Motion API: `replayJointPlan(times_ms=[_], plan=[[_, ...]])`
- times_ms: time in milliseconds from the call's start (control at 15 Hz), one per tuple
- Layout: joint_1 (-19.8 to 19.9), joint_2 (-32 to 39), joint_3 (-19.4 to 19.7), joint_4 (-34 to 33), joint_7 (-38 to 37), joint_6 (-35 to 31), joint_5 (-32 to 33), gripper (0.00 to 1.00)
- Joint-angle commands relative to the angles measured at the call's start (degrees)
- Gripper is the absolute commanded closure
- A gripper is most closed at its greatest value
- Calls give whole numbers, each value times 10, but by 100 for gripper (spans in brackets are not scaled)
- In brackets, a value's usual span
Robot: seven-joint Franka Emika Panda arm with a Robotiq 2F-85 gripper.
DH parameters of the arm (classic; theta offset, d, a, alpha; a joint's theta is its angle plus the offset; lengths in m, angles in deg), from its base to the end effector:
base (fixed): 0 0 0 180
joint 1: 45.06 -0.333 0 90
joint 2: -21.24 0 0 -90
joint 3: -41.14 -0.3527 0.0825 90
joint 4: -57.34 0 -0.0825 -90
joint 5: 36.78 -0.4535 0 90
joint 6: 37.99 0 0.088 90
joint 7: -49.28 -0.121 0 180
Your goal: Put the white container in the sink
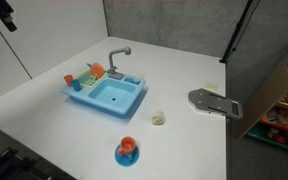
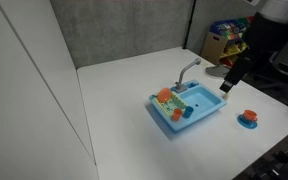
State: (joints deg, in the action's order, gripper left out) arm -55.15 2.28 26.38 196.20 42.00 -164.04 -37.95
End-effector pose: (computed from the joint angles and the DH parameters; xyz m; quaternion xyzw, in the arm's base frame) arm 0.4522 0.2113 0.4225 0.9881 0.1423 0.0558 0.0184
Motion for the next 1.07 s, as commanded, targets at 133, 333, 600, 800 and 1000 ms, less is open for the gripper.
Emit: replayJointPlan(times_ms=[133,333,600,800,1000], plan=[[-6,1,6,-1,-2,1,2,0],[-6,1,6,-1,-2,1,2,0],[-3,6,5,-15,-7,15,6,0],[1,10,6,-37,-12,37,13,0],[10,19,11,-71,-17,82,22,0]])
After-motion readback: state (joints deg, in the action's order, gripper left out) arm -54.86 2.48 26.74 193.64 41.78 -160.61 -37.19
